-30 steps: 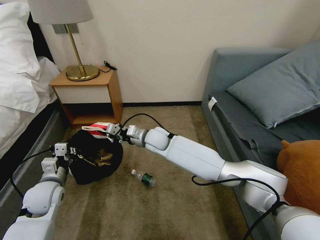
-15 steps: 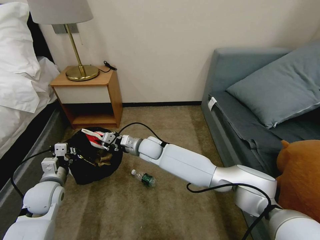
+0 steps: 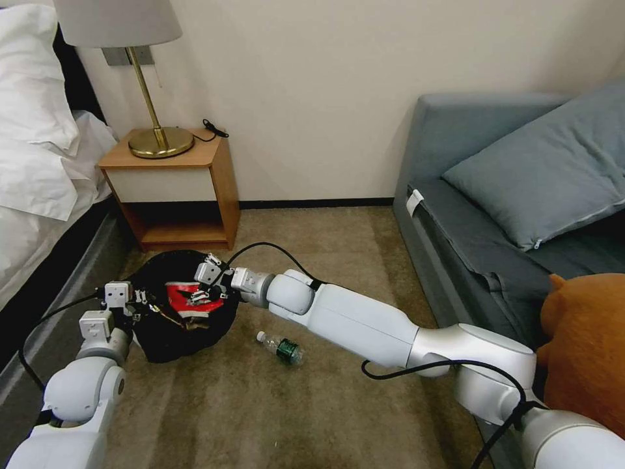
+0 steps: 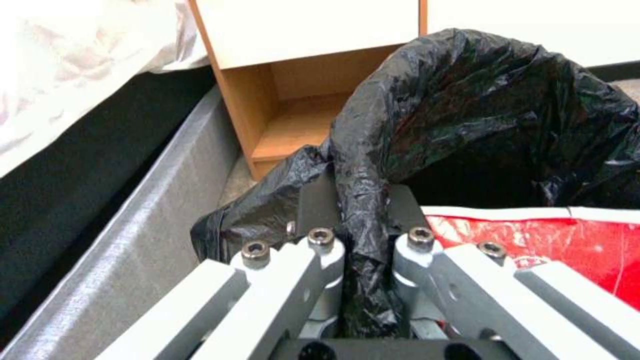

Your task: Pick up the trash bin, then pick up the garbage on the floor and place it into the trash bin.

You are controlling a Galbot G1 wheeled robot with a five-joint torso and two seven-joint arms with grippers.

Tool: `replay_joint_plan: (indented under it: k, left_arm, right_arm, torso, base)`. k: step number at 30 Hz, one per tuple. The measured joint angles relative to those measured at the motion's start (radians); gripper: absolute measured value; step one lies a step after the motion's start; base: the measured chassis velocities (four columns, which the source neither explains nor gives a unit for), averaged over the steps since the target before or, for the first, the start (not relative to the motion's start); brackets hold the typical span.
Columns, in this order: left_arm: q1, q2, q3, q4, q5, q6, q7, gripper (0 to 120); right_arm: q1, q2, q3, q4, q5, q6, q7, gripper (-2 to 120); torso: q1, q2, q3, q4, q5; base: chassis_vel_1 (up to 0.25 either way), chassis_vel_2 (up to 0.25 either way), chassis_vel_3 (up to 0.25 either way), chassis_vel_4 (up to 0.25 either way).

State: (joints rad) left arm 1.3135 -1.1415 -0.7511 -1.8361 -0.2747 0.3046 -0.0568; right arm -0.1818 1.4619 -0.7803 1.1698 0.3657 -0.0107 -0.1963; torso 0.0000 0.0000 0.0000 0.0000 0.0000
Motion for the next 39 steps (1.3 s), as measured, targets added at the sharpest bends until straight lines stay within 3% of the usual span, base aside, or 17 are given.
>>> replay_joint_plan:
  k: [3,20,27,39]
  left_arm:
    - [-0.001,0.007,-0.005,0.015,-0.001,-0.004,0.000,4]
    - [0.003,0.026,-0.028,0.039,-0.026,-0.015,0.000,4]
    - [0.007,0.035,-0.038,0.040,-0.035,-0.015,0.000,4]
    - [0.013,0.040,-0.044,0.046,-0.042,-0.018,0.000,4]
  right_arm:
    - [0.008,-0.007,0.009,-0.010,-0.008,-0.008,-0.014,99]
    - [0.026,-0.013,0.090,-0.145,-0.064,-0.043,-0.012,100]
    - [0.027,-0.053,0.111,-0.178,-0.120,-0.058,-0.027,100]
    - [-0.078,-0.092,0.173,-0.222,-0.215,-0.083,-0.047,100]
  torso:
    - [0.000,0.000,0.000,0.0000,0.0000]
    - [0.000,0.000,0.000,0.0000,0.0000]
    - [0.000,0.000,0.000,0.0000,0.0001]
    - [0.000,0.000,0.000,-0.0002,0.0002]
  base:
    - [0.000,0.000,0.000,0.000]
    - [0.000,0.000,0.000,0.000]
    - [0.000,0.000,0.000,0.000]
    - [0.000,0.000,0.000,0.000]
